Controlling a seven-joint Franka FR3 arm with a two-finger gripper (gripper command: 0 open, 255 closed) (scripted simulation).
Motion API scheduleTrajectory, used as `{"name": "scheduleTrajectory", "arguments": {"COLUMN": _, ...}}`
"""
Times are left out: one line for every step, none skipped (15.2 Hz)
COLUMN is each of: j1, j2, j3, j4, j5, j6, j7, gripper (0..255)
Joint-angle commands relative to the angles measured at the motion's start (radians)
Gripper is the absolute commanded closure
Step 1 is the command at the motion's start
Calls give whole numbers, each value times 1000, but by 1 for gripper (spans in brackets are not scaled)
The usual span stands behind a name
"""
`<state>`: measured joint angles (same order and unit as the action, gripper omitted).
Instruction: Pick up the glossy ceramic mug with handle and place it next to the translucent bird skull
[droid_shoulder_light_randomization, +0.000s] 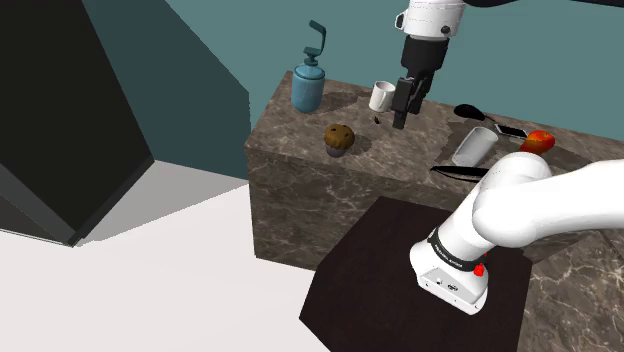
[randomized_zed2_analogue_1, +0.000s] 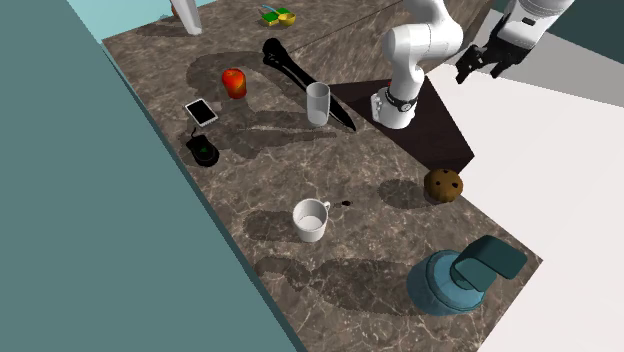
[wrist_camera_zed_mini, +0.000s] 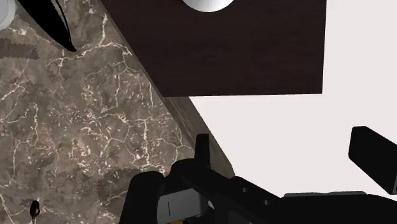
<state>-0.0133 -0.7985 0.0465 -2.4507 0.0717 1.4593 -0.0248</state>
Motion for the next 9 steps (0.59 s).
{"name": "scheduleTrajectory", "arguments": {"j1": 0, "j2": 0, "j3": 0, "j4": 0, "j5": 0, "j6": 0, "j7": 0, "gripper": 0}}
{"name": "scheduleTrajectory", "arguments": {"j1": -8, "j2": 13, "j3": -20, "j4": -2, "j5": -19, "j6": 14, "j7": -26, "gripper": 0}}
{"name": "scheduleTrajectory", "arguments": {"j1": -16, "j2": 28, "j3": -41, "j4": -2, "j5": -38, "j6": 29, "j7": -51, "gripper": 0}}
{"name": "scheduleTrajectory", "arguments": {"j1": -24, "j2": 43, "j3": -61, "j4": -2, "j5": -56, "j6": 44, "j7": -76, "gripper": 0}}
{"name": "scheduleTrajectory", "arguments": {"j1": -32, "j2": 61, "j3": -81, "j4": 0, "j5": -73, "j6": 60, "j7": -101, "gripper": 0}}
{"name": "scheduleTrajectory", "arguments": {"j1": -40, "j2": 79, "j3": -101, "j4": 4, "j5": -90, "j6": 76, "j7": -126, "gripper": 0}}
{"name": "scheduleTrajectory", "arguments": {"j1": -47, "j2": 99, "j3": -121, "j4": 8, "j5": -106, "j6": 92, "j7": -150, "gripper": 0}}
{"name": "scheduleTrajectory", "arguments": {"j1": -54, "j2": 120, "j3": -141, "j4": 14, "j5": -121, "j6": 108, "j7": -174, "gripper": 0}}
{"name": "scheduleTrajectory", "arguments": {"j1": -61, "j2": 142, "j3": -160, "j4": 21, "j5": -136, "j6": 125, "j7": -198, "gripper": 0}}
